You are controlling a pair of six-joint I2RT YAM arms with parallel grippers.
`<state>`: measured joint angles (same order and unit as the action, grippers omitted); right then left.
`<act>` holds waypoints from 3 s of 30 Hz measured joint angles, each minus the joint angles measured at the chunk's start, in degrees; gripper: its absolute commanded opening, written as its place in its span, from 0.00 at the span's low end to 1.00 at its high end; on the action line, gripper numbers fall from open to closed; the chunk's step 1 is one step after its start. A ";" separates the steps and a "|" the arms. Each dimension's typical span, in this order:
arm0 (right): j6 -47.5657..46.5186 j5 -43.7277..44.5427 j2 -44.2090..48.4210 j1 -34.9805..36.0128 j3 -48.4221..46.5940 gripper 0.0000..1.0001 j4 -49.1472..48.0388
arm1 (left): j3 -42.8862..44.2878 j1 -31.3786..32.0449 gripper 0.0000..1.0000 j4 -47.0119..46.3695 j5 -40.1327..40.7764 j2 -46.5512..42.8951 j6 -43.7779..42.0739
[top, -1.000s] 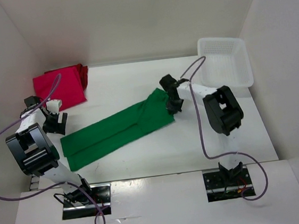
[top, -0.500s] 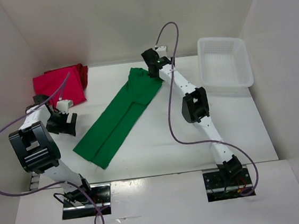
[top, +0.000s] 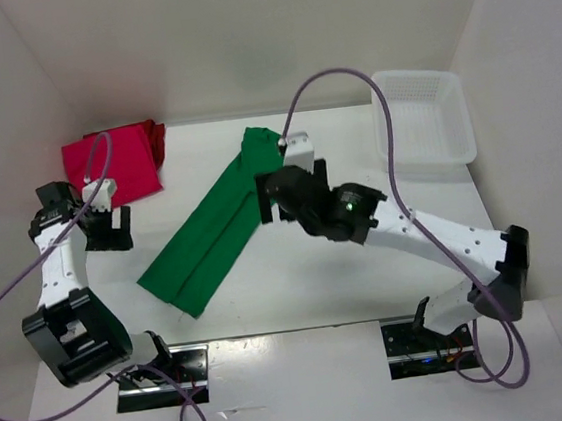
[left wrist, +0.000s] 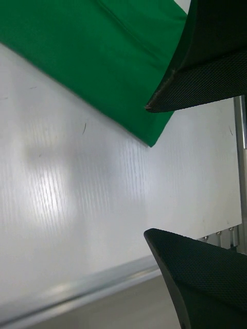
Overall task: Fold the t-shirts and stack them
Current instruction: Rotate the tshirt 90 degrees
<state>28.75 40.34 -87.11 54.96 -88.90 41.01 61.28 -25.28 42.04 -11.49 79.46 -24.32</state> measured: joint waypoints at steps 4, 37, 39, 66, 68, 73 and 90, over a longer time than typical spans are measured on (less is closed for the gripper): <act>9.49 -7.96 4.07 5.60 11.30 1.00 -3.04 | -0.31 -4.02 1.00 0.00 -1.84 -6.38 2.16; 47.89 -24.79 -44.52 22.10 -15.65 0.59 -9.27 | -0.13 -7.54 1.00 6.03 -7.54 -27.17 6.88; 48.15 -25.55 -44.74 21.55 -15.58 0.35 -9.25 | -0.13 -7.54 1.00 6.01 -7.87 -27.15 6.69; 63.43 -29.86 10.19 18.82 49.48 0.36 -4.35 | 8.81 24.22 1.00 9.92 -10.34 -15.63 -10.19; 63.98 -30.29 13.79 19.10 50.60 0.57 -3.56 | 9.84 32.17 1.00 8.90 -7.10 -15.98 -11.41; 62.62 -30.16 20.79 19.15 49.77 0.67 -0.81 | 3.56 53.00 1.00 4.74 1.55 -20.50 -19.98; 55.49 -28.74 14.23 12.02 47.91 0.69 -2.49 | -34.64 78.31 1.00 -2.58 10.69 -37.79 -73.37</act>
<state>84.25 11.60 -72.88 66.98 -40.99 38.52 26.63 53.04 39.46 -0.80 41.67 -97.69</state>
